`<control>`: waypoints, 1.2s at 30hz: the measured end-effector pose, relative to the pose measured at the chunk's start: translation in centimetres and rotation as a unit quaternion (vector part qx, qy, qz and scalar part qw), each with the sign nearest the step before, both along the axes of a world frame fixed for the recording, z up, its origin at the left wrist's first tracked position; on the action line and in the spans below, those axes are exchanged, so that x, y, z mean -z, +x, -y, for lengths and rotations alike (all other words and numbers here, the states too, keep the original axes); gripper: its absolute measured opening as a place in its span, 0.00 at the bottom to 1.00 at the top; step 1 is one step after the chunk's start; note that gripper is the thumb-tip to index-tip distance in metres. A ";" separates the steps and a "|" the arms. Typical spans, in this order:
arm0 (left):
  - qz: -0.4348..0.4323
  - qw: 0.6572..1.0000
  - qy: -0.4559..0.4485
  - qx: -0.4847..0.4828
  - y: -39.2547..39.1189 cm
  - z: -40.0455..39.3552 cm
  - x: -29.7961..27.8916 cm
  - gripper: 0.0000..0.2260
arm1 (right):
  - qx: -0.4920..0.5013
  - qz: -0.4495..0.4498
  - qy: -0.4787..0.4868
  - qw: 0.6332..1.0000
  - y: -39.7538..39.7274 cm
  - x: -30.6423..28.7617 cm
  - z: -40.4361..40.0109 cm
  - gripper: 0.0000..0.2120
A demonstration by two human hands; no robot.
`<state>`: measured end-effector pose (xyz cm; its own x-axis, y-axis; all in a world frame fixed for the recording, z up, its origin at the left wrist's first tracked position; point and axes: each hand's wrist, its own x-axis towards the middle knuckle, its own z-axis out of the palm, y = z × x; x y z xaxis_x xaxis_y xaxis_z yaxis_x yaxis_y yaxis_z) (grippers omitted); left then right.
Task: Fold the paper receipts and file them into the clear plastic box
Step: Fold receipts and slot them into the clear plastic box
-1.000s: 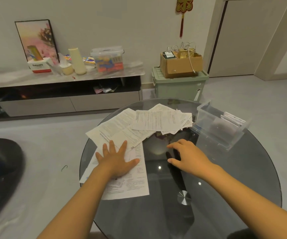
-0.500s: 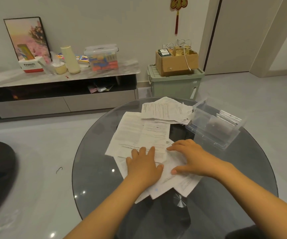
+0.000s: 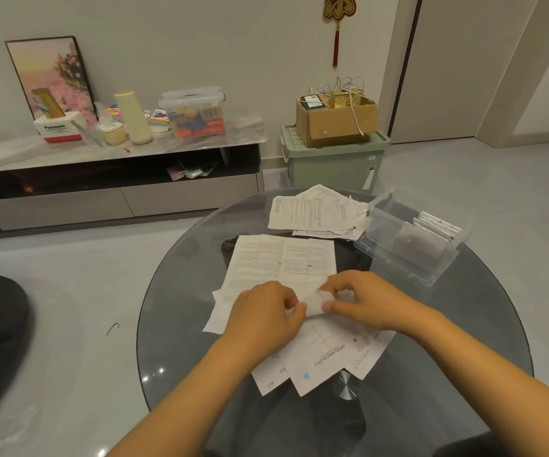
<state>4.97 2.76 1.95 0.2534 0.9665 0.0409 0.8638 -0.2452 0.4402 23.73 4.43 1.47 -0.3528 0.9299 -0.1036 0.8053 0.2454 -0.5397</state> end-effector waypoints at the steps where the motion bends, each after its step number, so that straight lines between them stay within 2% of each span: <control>1: 0.020 1.000 -0.006 -0.013 -0.4 0.1 -0.4 0.09 | 0.003 -0.022 -0.024 0.999 0.1 -0.1 0.0 0.11; 4: 0.041 0.998 0.039 -0.032 -1.7 0.0 -1.6 0.06 | 0.037 -0.106 -0.075 0.991 0.3 -0.5 0.0 0.11; 7: 0.060 0.993 0.104 -0.021 -2.3 -0.3 -2.0 0.09 | 0.092 -0.168 -0.095 0.977 0.4 -0.6 -0.1 0.13; 12: 0.006 0.982 0.187 0.013 -2.5 -1.5 0.0 0.21 | 0.191 -0.130 -0.026 0.973 -0.2 -0.1 -0.6 0.12; 15: -0.028 0.976 0.211 0.040 -2.4 -2.6 1.1 0.22 | 0.244 -0.111 0.011 0.963 -0.1 0.6 -1.0 0.09; 23: -0.032 0.975 0.197 0.094 -0.4 -2.5 2.0 0.15 | 0.336 -0.179 0.020 0.924 0.6 0.5 -2.0 0.07; 31: -0.102 0.982 0.049 0.150 0.7 -1.7 3.4 0.26 | 0.372 -0.161 -0.032 0.914 0.7 1.3 -2.2 0.11; 36: -0.113 0.984 0.030 0.132 1.6 -1.5 4.5 0.29 | 0.416 -0.200 -0.052 0.886 1.0 1.9 -2.6 0.12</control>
<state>6.55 4.27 -2.53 0.5044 0.8634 0.0094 0.8409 -0.4936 0.2218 24.76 7.06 -0.42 0.4217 0.8785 -0.2244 0.4232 -0.4096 -0.8082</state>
